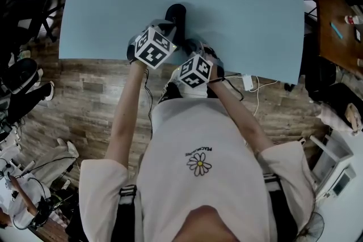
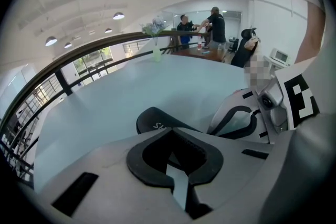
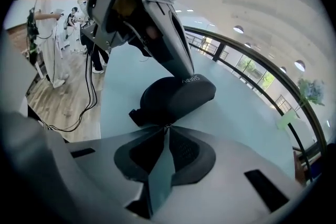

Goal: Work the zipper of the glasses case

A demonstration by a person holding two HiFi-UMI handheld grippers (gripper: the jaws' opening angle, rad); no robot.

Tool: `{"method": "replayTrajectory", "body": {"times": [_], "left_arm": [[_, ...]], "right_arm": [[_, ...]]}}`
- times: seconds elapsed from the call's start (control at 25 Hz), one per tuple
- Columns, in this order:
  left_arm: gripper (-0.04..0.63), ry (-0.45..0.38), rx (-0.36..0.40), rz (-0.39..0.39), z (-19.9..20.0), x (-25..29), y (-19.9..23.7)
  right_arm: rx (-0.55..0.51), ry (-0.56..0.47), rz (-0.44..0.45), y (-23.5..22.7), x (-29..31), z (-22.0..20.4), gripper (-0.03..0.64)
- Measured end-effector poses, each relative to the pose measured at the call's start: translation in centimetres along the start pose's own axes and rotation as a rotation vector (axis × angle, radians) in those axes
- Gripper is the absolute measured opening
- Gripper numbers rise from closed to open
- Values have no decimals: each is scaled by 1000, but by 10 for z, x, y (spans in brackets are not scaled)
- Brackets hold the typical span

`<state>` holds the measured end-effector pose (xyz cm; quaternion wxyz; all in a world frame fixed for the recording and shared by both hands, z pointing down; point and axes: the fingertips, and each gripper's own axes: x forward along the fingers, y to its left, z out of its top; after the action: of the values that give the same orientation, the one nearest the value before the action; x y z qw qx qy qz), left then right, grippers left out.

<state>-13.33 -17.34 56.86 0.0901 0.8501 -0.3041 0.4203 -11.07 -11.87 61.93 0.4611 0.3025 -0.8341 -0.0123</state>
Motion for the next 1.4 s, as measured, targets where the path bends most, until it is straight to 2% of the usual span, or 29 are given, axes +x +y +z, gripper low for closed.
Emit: {"method": "replayTrajectory", "body": {"times": [0.2,0.36,0.44,0.56,0.64,0.8,0.92,1.0,1.16,1.4], "left_arm": [[14,-10,7,-8,2,2,-4],[14,-6,18,-4,1,2,-4],[14,-5,20,0,2,2,-4],[14,1,36,-2,2,2,-6],[14,2,46,-21,1,1,-8],[14,-8,122,-39,13,3,-20],[14,-36,179,-78,34,16,-41],[14,-39,214,-99,45,28,-52],[14,-8,219,-111,60,44,-57],[14,-1,234,-121,60,46,-60]], "right_arm": [[36,16,17,-2,-2,-8,9],[60,0,140,10,-9,-3,8],[36,-16,202,25,-12,4,8],[-18,-21,236,36,-13,8,8],[-63,-7,220,28,-16,2,8],[-202,62,89,-17,-26,-27,8],[-260,125,-13,-59,-30,-53,8],[-282,155,-45,-78,-31,-68,8],[-238,164,-38,-93,-32,-81,8],[-98,139,6,-78,-39,-79,8]]}}
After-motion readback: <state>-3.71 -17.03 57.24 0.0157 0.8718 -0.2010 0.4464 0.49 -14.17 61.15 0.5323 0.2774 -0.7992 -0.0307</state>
